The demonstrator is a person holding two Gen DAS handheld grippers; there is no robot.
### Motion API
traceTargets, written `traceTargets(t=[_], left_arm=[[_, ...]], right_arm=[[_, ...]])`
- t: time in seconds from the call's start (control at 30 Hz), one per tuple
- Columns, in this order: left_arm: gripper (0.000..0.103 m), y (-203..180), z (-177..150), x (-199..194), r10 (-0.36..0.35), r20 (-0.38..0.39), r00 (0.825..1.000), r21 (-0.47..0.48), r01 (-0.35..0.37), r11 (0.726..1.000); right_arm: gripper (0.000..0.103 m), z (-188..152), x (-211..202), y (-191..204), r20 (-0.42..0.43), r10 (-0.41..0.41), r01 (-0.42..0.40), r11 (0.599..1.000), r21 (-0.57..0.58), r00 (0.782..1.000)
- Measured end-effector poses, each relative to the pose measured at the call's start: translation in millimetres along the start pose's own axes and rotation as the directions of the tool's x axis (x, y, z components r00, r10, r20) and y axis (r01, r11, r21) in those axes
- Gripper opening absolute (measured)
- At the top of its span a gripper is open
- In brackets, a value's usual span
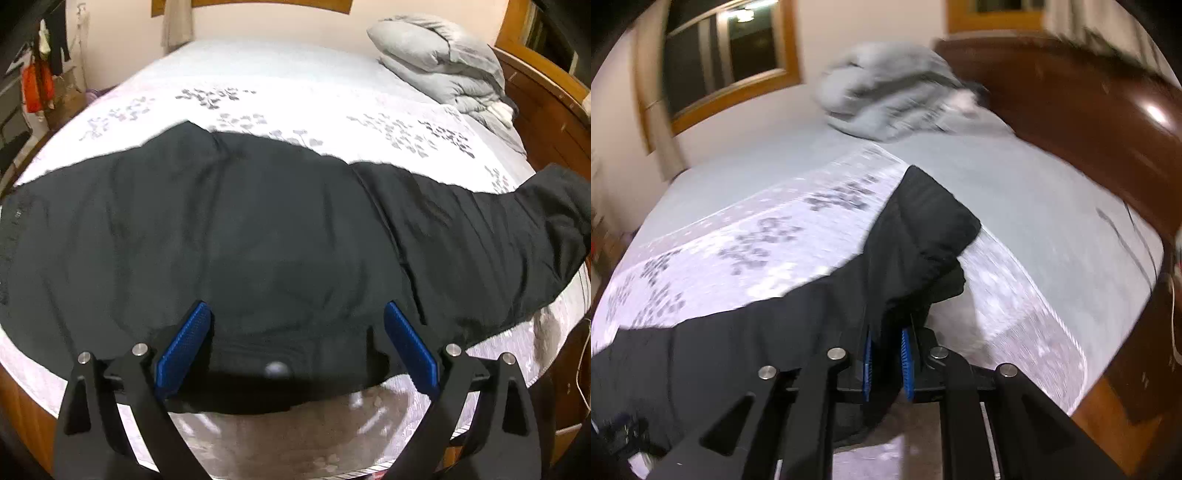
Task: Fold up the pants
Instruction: 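Lift the trouser leg end with the right gripper and fold it over the waistband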
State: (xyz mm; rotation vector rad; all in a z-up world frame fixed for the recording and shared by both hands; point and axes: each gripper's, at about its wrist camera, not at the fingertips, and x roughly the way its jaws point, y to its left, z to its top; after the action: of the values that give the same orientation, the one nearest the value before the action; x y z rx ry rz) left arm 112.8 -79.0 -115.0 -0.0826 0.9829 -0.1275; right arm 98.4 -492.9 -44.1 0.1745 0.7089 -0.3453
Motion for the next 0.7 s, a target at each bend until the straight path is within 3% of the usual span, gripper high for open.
traceTargets(t=[0.1, 0.3, 0.7], left_arm=[[0.095, 4.1, 4.6, -8.8, 0.050, 0.015, 0.999, -0.004, -0.050, 0.999], [0.095, 22.6, 10.9, -21.5, 0.061, 0.030, 0.998, -0.063, -0.060, 0.996], [0.095, 60.5, 16.1, -31.6, 0.096, 0.051, 0.994, -0.138, -0.088, 0.987]], right_arm=[[0.013, 2.8, -9.8, 29.3, 0.022, 0.028, -0.027, 0.998, -0.063, 0.999], [0.013, -0.7, -25.2, 78.0, 0.025, 0.119, -0.114, 0.984, -0.140, 0.993], [0.013, -22.8, -30.7, 170.0, -0.054, 0.271, -0.275, 0.918, -0.285, 0.961]])
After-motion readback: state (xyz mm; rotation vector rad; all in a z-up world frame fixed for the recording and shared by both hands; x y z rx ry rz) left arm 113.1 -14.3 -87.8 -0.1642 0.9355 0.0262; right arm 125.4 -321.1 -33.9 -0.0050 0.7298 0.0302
